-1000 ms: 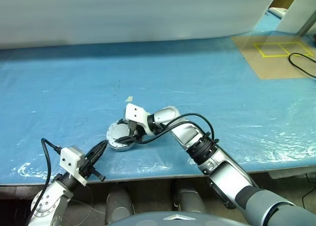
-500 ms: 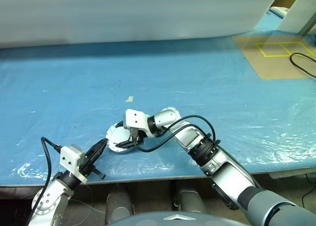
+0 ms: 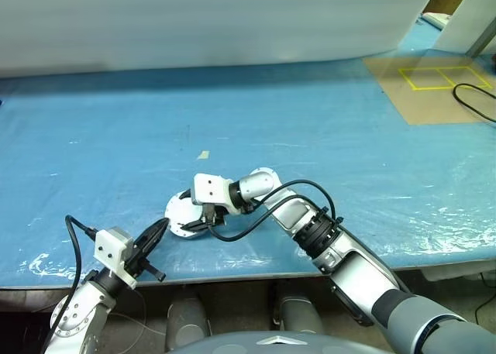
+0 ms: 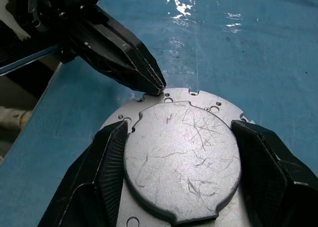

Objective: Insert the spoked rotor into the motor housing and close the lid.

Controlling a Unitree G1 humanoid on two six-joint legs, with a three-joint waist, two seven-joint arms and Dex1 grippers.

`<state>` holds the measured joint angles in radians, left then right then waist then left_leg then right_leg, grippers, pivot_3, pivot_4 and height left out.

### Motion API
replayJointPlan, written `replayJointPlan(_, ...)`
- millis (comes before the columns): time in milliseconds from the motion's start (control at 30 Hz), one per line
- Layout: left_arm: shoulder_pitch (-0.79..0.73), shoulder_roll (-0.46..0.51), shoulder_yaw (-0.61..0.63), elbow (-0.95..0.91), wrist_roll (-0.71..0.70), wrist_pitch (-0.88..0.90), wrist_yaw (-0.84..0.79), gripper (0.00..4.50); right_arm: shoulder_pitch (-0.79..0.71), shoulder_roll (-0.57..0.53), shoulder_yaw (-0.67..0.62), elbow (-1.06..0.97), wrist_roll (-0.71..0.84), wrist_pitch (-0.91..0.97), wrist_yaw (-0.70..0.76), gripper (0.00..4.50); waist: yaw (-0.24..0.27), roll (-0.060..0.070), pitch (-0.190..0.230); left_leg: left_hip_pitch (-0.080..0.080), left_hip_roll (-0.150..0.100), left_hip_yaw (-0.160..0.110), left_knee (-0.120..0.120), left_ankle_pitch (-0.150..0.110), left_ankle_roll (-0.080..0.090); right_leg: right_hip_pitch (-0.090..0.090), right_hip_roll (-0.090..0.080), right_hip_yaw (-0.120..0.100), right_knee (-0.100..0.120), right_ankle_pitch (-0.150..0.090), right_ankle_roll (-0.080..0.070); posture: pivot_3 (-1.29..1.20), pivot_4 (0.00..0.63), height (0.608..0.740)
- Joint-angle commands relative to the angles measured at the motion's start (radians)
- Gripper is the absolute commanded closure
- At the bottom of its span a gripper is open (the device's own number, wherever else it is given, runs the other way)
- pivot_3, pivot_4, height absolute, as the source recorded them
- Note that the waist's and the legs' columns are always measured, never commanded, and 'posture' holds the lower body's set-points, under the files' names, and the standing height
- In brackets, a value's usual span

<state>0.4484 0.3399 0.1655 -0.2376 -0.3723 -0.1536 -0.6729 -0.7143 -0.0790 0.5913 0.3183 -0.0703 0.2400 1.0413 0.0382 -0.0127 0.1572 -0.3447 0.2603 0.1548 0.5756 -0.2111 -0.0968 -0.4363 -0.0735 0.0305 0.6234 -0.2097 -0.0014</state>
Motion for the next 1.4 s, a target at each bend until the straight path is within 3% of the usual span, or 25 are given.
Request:
replayJointPlan(33, -0.002, 0.006, 0.009, -0.019, -0.020, 0.004, -0.003, 4.50, 0.006, -0.013, 0.003, 0.033, 0.000, 0.081, 0.023, 1.53, 0.000, 0.001, -0.001, 0.000, 0.000, 0.000, 0.000, 0.000, 0.000, 0.000, 0.000, 0.000, 0.000, 0.000, 0.000, 0.00, 0.150, 0.740)
replayJointPlan(500, -0.126, 0.042, -0.019, -0.028, -0.021, 0.139, 0.009, 4.50, 0.005, -0.017, 0.004, 0.030, -0.007, 0.082, 0.016, 1.53, 0.002, 0.001, -0.001, -0.001, -0.001, 0.000, 0.000, 0.000, 0.000, 0.000, 0.000, 0.000, -0.001, 0.000, 0.000, 0.00, 0.150, 0.740)
replayJointPlan(700, -0.191, 0.077, -0.093, -0.016, 0.056, 0.297, 0.064, 4.50, 0.007, -0.022, 0.004, 0.018, -0.010, 0.077, 0.006, 1.53, 0.004, 0.006, -0.005, 0.000, -0.002, 0.000, 0.000, 0.001, -0.001, 0.002, -0.001, 0.000, -0.001, 0.000, 0.000, 0.00, 0.150, 0.740)
replayJointPlan(1033, -0.202, 0.155, -0.101, -0.106, 0.024, 0.496, 0.059, 4.50, 0.012, -0.029, 0.002, 0.001, -0.001, 0.087, 0.002, 1.53, 0.006, 0.012, -0.012, 0.000, -0.003, 0.000, 0.001, 0.001, -0.001, 0.003, -0.002, 0.000, -0.002, 0.000, 0.000, 0.00, 0.150, 0.740)
replayJointPlan(1200, -0.179, 0.179, -0.097, -0.140, -0.009, 0.521, 0.026, 4.50, 0.012, -0.021, -0.018, 0.008, 0.020, 0.098, -0.001, 0.02, 0.005, 0.012, -0.012, -0.001, -0.003, 0.000, 0.001, 0.001, -0.001, 0.003, -0.002, 0.000, -0.004, -0.001, 0.001, 0.00, 0.150, 0.740)
replayJointPlan(1400, -0.170, 0.198, -0.095, -0.144, -0.019, 0.515, 0.004, 4.50, -0.017, 0.015, -0.138, 0.048, 0.112, 0.106, -0.022, 0.02, 0.005, 0.012, -0.012, -0.001, -0.003, 0.000, 0.001, 0.001, -0.001, 0.003, -0.002, 0.000, -0.005, -0.001, 0.002, 0.00, 0.150, 0.740)
